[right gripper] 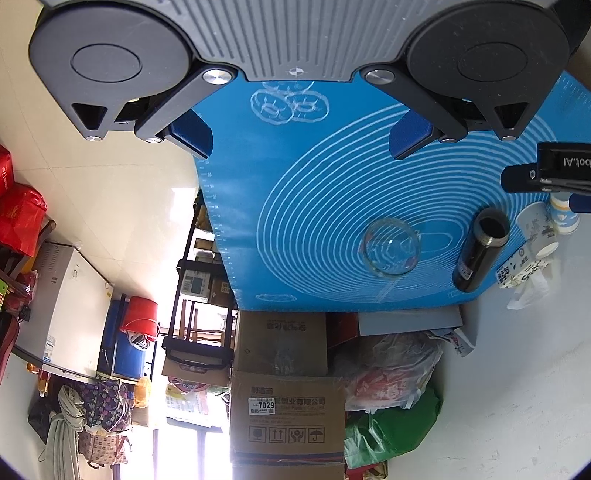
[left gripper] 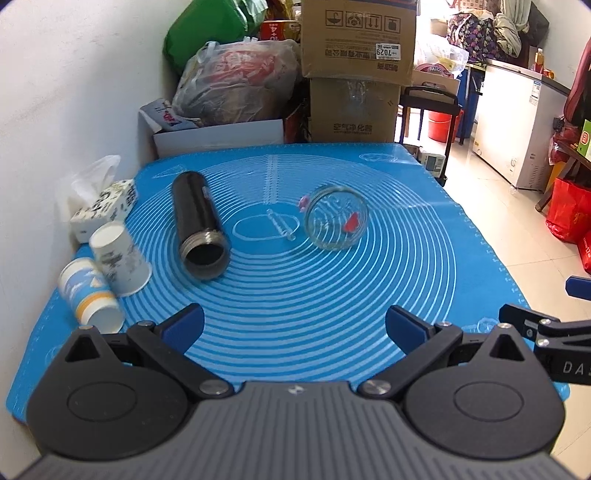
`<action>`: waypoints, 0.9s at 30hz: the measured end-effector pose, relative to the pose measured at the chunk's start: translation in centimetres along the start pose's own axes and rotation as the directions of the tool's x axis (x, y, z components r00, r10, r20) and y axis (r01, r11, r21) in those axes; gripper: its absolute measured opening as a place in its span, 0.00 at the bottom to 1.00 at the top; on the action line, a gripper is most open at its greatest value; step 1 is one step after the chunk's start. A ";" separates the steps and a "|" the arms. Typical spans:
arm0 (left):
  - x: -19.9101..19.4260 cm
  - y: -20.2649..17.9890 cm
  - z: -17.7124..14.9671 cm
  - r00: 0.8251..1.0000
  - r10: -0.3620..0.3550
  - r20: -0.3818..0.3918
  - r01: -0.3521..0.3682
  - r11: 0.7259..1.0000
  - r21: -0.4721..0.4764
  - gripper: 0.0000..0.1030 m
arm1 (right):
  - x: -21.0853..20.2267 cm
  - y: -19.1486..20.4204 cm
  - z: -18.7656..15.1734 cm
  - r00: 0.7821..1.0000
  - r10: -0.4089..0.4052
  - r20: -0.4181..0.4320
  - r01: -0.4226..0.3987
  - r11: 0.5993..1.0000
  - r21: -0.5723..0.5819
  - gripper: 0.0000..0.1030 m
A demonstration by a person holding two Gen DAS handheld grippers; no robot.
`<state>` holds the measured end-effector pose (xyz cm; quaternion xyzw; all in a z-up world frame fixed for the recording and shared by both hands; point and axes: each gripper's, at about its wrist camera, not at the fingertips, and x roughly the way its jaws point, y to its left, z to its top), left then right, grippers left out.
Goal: Flip cup upside down
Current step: 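Move the left gripper to the clear glass cup and close on it, then lift the glass cup with the left gripper and carry it toward the right gripper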
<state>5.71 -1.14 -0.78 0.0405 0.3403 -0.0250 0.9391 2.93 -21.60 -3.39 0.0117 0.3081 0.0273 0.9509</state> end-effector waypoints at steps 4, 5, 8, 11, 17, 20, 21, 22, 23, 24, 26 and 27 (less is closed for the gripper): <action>3.2 -0.6 2.0 1.000 0.006 -0.007 -0.006 1.000 0.031 1.00 | 1.7 -1.1 0.7 1.000 -0.013 0.006 0.013 1.000 0.013 1.00; 4.0 -0.7 2.4 1.000 0.001 -0.016 0.000 1.000 0.031 1.00 | 2.2 -1.4 0.9 1.000 -0.019 0.007 0.019 1.000 0.015 1.00; 6.9 -0.9 4.2 0.999 -0.018 -0.048 0.019 1.000 0.011 1.00 | 3.7 -2.4 1.5 0.999 -0.036 0.007 0.036 0.999 0.024 1.00; 9.7 -1.3 6.3 0.997 -0.037 -0.073 0.037 0.999 -0.004 1.00 | 5.3 -3.2 2.2 0.999 -0.046 0.002 0.046 0.998 0.032 1.00; 14.3 -2.8 10.0 0.997 -0.029 -0.065 0.028 0.999 -0.014 1.00 | 8.1 -4.3 2.5 0.998 -0.060 -0.017 0.060 0.997 0.052 1.00; 17.2 -3.4 11.7 0.994 -0.031 -0.109 0.027 0.999 -0.033 1.00 | 9.2 -4.8 2.2 0.998 -0.057 -0.027 0.058 0.996 0.067 1.00; 18.1 -3.6 12.0 0.992 -0.022 -0.124 0.018 0.999 -0.038 1.00 | 9.4 -4.9 2.1 0.998 -0.055 -0.031 0.058 0.996 0.070 1.00; 19.0 -3.7 12.3 0.991 -0.005 -0.136 -0.001 0.999 -0.043 1.00 | 9.7 -5.0 1.9 0.998 -0.054 -0.036 0.056 0.996 0.072 1.00; 19.8 -3.8 12.5 0.989 0.004 -0.149 -0.011 0.999 -0.047 1.00 | 9.9 -5.1 1.8 0.998 -0.053 -0.040 0.056 0.996 0.074 1.00; 20.7 -3.8 12.7 0.986 0.008 -0.168 -0.017 0.999 -0.051 1.00 | 10.1 -5.3 1.6 0.998 -0.051 -0.043 0.054 0.996 0.076 1.00; 22.4 -3.8 13.0 0.977 0.010 -0.213 -0.023 0.998 -0.060 1.00 | 10.5 -5.4 1.3 0.997 -0.049 -0.051 0.053 0.995 0.079 1.00; 23.1 -3.9 13.0 0.973 0.016 -0.230 -0.031 0.998 -0.061 1.00 | 10.6 -5.4 1.2 0.997 -0.049 -0.055 0.054 0.995 0.081 1.00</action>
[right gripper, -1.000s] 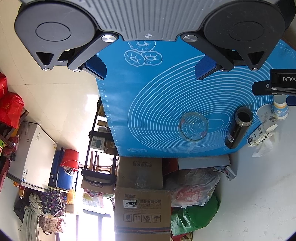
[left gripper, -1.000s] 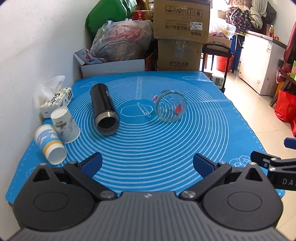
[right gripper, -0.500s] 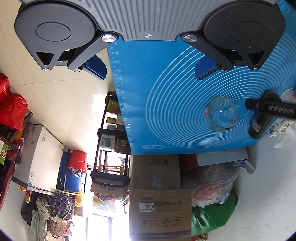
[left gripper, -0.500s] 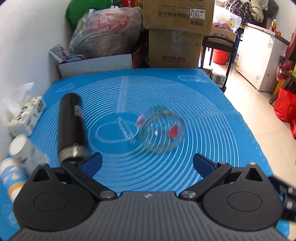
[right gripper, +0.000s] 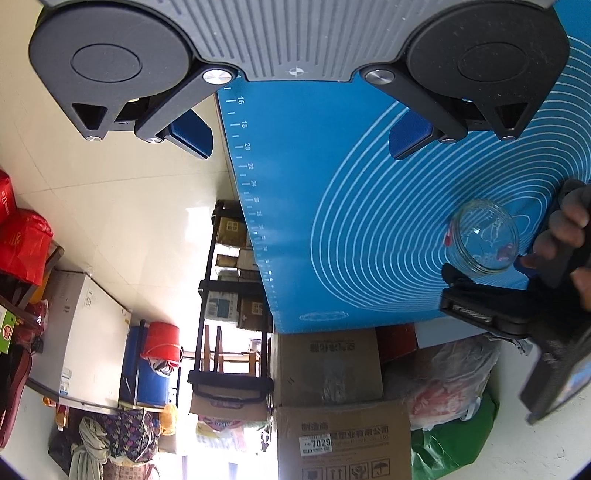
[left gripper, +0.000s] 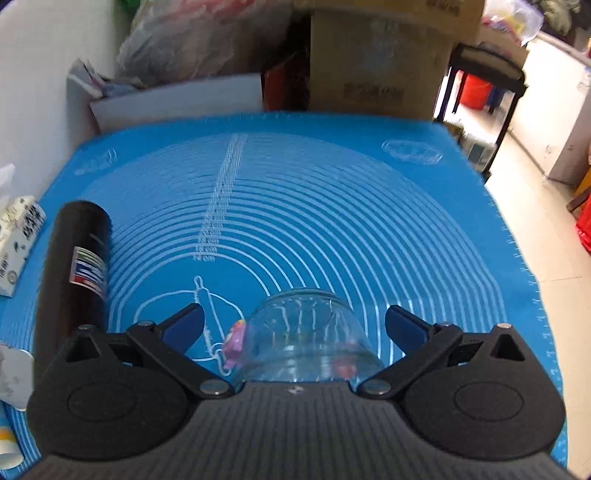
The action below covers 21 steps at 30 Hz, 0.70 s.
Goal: Flip cup upside down
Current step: 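Lift the glass cup with the left gripper and carry it toward the right gripper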
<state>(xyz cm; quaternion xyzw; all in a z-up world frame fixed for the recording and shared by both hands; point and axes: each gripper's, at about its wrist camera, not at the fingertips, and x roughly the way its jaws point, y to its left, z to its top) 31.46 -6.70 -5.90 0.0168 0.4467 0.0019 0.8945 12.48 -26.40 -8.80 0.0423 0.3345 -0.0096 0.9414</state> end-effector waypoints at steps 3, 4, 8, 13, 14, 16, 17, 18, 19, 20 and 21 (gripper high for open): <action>1.2 0.0 0.0 0.998 -0.001 -0.057 0.001 1.000 -0.003 0.99 | 0.4 -0.2 -0.1 1.000 0.002 -0.008 -0.002 1.000 0.008 1.00; 1.6 0.0 -0.1 0.997 -0.005 -0.079 0.005 1.000 -0.004 0.97 | 0.5 -0.2 -0.1 1.000 0.003 -0.008 -0.003 1.000 0.010 1.00; 1.9 0.2 -0.3 0.991 -0.014 -0.130 0.013 1.000 -0.014 0.84 | 0.9 -0.2 0.0 1.000 0.004 -0.011 -0.003 1.000 0.015 1.00; 1.7 0.9 -0.4 0.992 -0.036 -0.118 0.034 0.999 -0.018 0.81 | 1.0 -0.1 -0.4 1.000 0.011 -0.019 -0.010 1.000 0.019 1.00; 1.7 1.0 -0.5 0.992 -0.040 -0.117 0.038 0.999 -0.017 0.81 | 1.1 -0.1 -0.4 1.000 0.011 -0.022 -0.010 1.000 0.018 1.00; 1.5 0.9 -0.6 0.993 -0.040 -0.115 0.039 0.999 -0.008 0.81 | 1.1 0.0 -0.5 1.000 0.010 -0.026 -0.009 1.000 0.018 1.00; 1.5 0.8 -0.6 0.993 -0.036 -0.116 0.036 0.999 -0.005 0.81 | 1.0 0.0 -0.5 1.000 0.009 -0.026 -0.008 1.000 0.017 1.00; 1.5 0.7 -0.5 0.993 -0.034 -0.117 0.034 0.999 -0.001 0.81 | 0.9 -0.1 -0.5 1.000 0.008 -0.027 -0.007 1.000 0.017 1.00; 1.3 0.6 -0.6 0.992 -0.032 -0.121 0.033 0.999 0.003 0.81 | 0.9 -0.1 -0.5 1.000 0.006 -0.027 -0.006 1.000 0.016 1.00; 1.1 0.6 -0.8 0.992 -0.034 -0.124 0.035 0.999 0.004 0.81 | 0.8 -0.1 -0.5 1.000 0.004 -0.027 -0.004 1.000 0.016 1.00; 0.9 0.7 -1.0 0.991 -0.039 -0.131 0.039 0.999 0.001 0.81 | 0.7 -0.1 -0.5 1.000 0.004 -0.026 -0.003 1.000 0.016 1.00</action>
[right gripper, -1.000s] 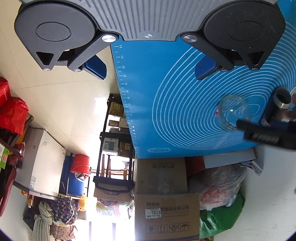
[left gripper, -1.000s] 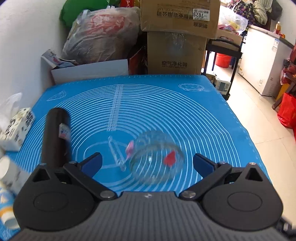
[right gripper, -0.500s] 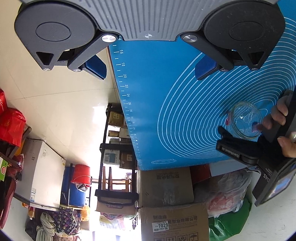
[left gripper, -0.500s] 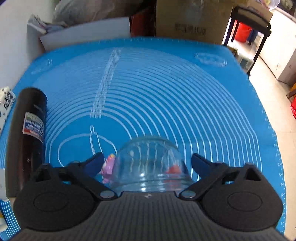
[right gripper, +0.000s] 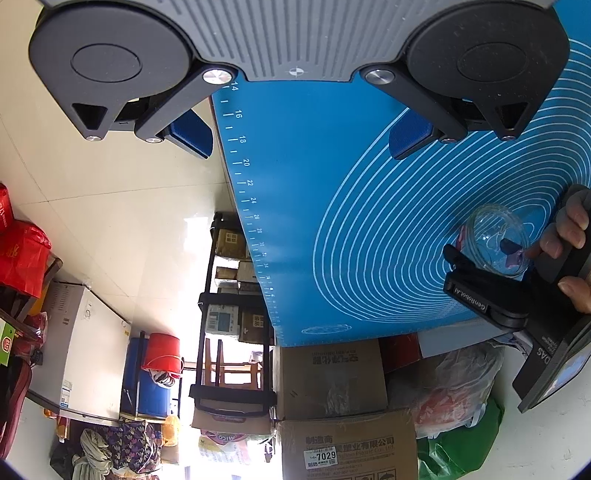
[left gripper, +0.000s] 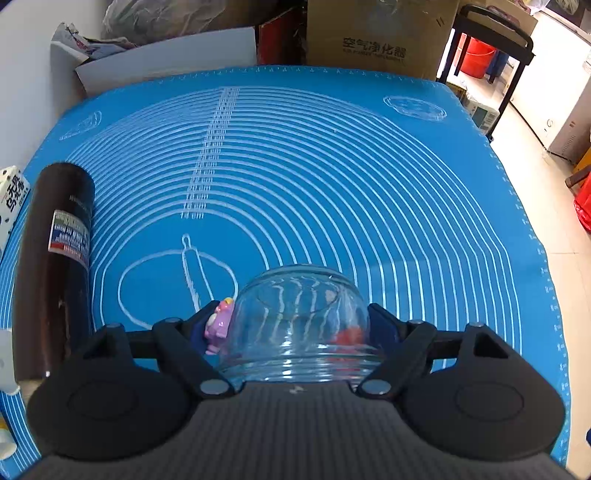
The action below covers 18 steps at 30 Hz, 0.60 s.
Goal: Flip cup upside down
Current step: 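Lift the glass cup with the left gripper and carry it toward the right gripper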
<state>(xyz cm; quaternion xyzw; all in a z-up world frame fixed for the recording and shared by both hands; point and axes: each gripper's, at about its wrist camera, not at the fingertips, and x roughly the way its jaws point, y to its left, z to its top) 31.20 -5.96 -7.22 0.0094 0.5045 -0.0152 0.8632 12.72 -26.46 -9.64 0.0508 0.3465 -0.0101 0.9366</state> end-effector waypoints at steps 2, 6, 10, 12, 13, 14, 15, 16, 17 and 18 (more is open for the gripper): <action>-0.5 0.1 -0.7 1.000 -0.020 -0.006 0.020 1.000 -0.002 0.81 | -0.2 -0.1 0.1 1.000 -0.001 0.003 0.001 1.000 0.003 1.00; -2.5 -0.5 -3.0 0.999 -0.032 0.013 0.032 0.999 0.021 0.81 | -0.6 0.0 0.1 1.000 -0.003 0.006 0.003 1.000 0.003 1.00; -5.0 -0.9 -5.2 0.998 -0.061 0.033 0.060 0.998 0.016 0.81 | -1.3 0.2 -0.1 1.000 -0.007 0.006 0.007 1.000 -0.005 1.00; -5.8 -1.3 -6.4 0.997 -0.073 0.032 0.072 0.997 0.027 0.81 | -1.6 0.2 -0.3 1.000 -0.006 0.002 0.006 1.000 -0.004 1.00; -6.0 -1.5 -7.0 0.997 -0.075 0.025 0.074 0.997 0.025 0.81 | -1.7 0.2 -0.5 1.000 -0.005 -0.003 0.005 1.000 -0.003 1.00; -6.1 -1.6 -7.4 0.997 -0.073 0.020 0.072 0.997 0.024 0.81 | -1.8 0.2 -0.6 1.000 -0.004 -0.007 0.004 1.000 -0.001 1.00; -6.0 -1.8 -7.8 0.998 -0.067 0.018 0.066 0.998 0.024 0.81 | -1.8 0.2 -0.7 1.000 -0.004 -0.013 0.004 1.000 0.001 1.00; -5.9 -1.8 -8.1 0.998 -0.058 0.016 0.057 0.998 0.025 0.81 | -1.9 0.2 -0.9 1.000 -0.005 -0.018 0.005 1.000 0.003 1.00; -5.7 -1.9 -8.3 0.999 -0.051 0.012 0.051 0.998 0.025 0.81 | -1.9 0.2 -1.0 1.000 -0.004 -0.022 0.004 1.000 0.005 1.00; -5.5 -1.9 -8.4 0.999 -0.048 0.006 0.048 0.999 0.025 0.81 | -2.0 0.2 -1.2 1.000 -0.004 -0.025 0.004 1.000 0.005 1.00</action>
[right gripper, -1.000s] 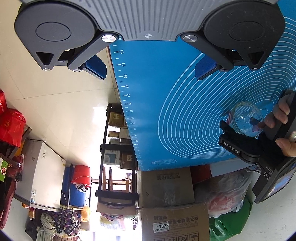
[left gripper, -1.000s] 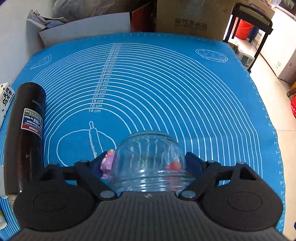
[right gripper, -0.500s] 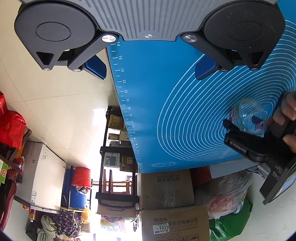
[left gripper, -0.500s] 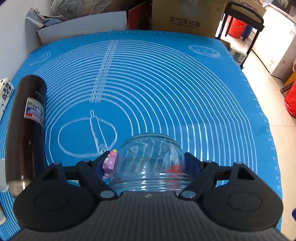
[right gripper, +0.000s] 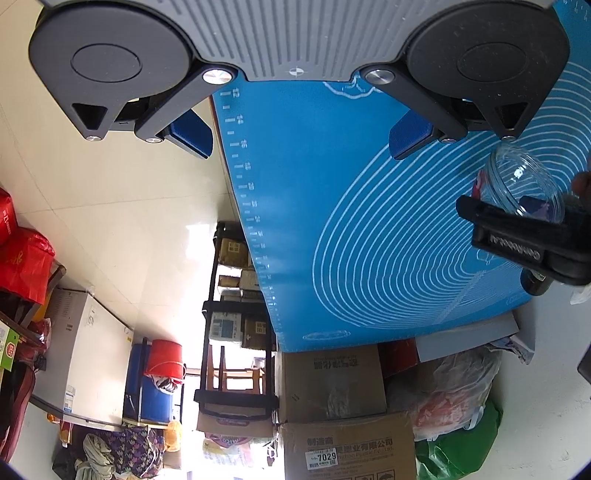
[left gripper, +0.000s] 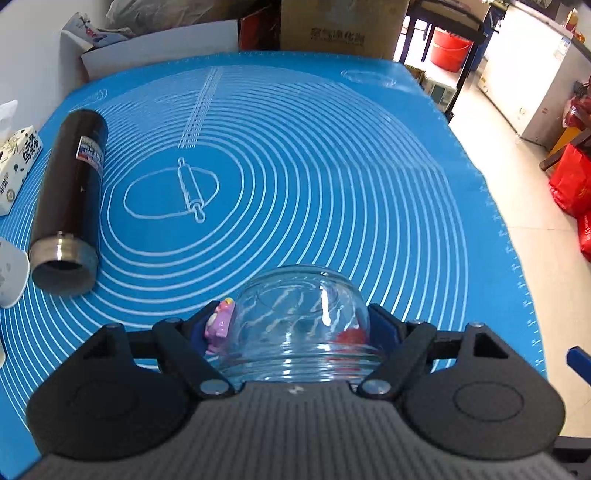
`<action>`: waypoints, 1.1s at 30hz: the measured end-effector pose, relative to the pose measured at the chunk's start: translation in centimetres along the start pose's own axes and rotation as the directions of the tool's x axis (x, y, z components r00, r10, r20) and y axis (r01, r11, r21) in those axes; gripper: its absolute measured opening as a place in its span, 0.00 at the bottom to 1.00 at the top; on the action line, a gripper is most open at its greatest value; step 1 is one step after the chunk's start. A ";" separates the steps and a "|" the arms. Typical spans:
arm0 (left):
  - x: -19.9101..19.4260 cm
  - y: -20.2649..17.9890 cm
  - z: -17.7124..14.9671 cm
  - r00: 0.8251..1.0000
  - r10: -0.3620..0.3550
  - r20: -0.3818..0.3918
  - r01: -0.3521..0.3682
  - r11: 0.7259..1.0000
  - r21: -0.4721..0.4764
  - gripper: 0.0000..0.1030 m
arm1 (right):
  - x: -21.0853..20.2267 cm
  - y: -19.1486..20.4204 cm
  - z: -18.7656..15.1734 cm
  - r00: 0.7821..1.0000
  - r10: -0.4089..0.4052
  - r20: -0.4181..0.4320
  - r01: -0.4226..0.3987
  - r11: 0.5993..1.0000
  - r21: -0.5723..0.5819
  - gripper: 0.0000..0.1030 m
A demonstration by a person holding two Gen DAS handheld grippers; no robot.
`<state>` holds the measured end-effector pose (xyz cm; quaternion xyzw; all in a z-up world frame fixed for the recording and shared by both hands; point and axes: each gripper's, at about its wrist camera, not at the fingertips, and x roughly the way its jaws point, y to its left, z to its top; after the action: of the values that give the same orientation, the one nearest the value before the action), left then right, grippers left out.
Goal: Flip cup upside down
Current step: 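Lift the glass cup with the left gripper and carry it toward the right gripper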
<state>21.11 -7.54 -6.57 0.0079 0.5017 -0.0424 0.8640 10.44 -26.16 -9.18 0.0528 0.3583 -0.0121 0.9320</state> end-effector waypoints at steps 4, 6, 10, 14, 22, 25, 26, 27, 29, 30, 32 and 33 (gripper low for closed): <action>0.4 -0.2 -0.1 1.000 0.002 -0.006 -0.002 1.000 0.012 0.81 | -0.1 -0.1 -0.2 1.000 -0.009 -0.010 0.009 1.000 -0.004 1.00; 0.4 0.0 -0.2 1.000 0.001 -0.007 -0.001 1.000 0.013 0.81 | -0.1 -0.2 -0.2 1.000 -0.014 -0.016 0.014 1.000 -0.002 1.00; 0.5 0.3 -0.1 1.000 -0.011 -0.014 0.011 1.000 0.006 0.81 | 0.1 -0.1 -0.2 1.000 -0.018 -0.023 0.018 1.000 -0.002 1.00; 0.1 0.4 0.1 1.000 -0.021 -0.007 0.021 1.000 0.006 0.86 | 0.2 0.1 -0.3 0.999 -0.016 -0.031 0.016 1.000 -0.002 1.00; 0.2 0.5 0.2 1.000 -0.010 0.008 0.010 1.000 0.009 0.92 | 0.4 0.3 -0.6 0.999 -0.018 -0.042 0.018 1.000 0.006 1.00; 0.1 0.2 0.1 1.000 -0.013 0.019 0.013 1.000 0.021 0.92 | 0.3 0.3 -0.7 0.999 -0.022 -0.041 0.022 1.000 0.008 1.00; 0.0 0.1 0.1 1.000 -0.017 0.022 0.017 1.000 0.025 0.92 | 0.2 0.3 -0.7 0.999 -0.023 -0.039 0.023 1.000 0.008 1.00; -0.1 0.1 0.1 1.000 -0.021 0.023 0.020 0.999 0.027 0.92 | 0.1 0.2 -0.7 0.999 -0.024 -0.038 0.024 1.000 0.009 1.00; -0.3 0.0 0.2 0.999 -0.026 0.029 0.026 0.999 0.028 0.92 | 0.1 0.2 -0.6 0.999 -0.025 -0.037 0.025 1.000 0.009 1.00; -0.5 0.0 0.2 0.999 -0.028 0.033 0.028 0.999 0.026 0.92 | 0.1 0.2 -0.6 0.999 -0.025 -0.037 0.026 1.000 0.009 1.00; -1.0 0.1 0.4 0.999 -0.030 0.045 0.028 0.999 0.023 0.92 | 0.0 0.3 -0.6 0.999 -0.026 -0.037 0.026 1.000 0.007 1.00; -1.4 0.2 0.5 0.998 -0.028 0.054 0.027 0.999 0.024 0.92 | -0.1 0.3 -0.5 0.999 -0.025 -0.036 0.025 1.000 0.007 1.00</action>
<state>20.88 -7.26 -5.11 0.0097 0.4775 -0.0601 0.8765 10.04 -25.81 -9.50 0.0519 0.3758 -0.0242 0.9249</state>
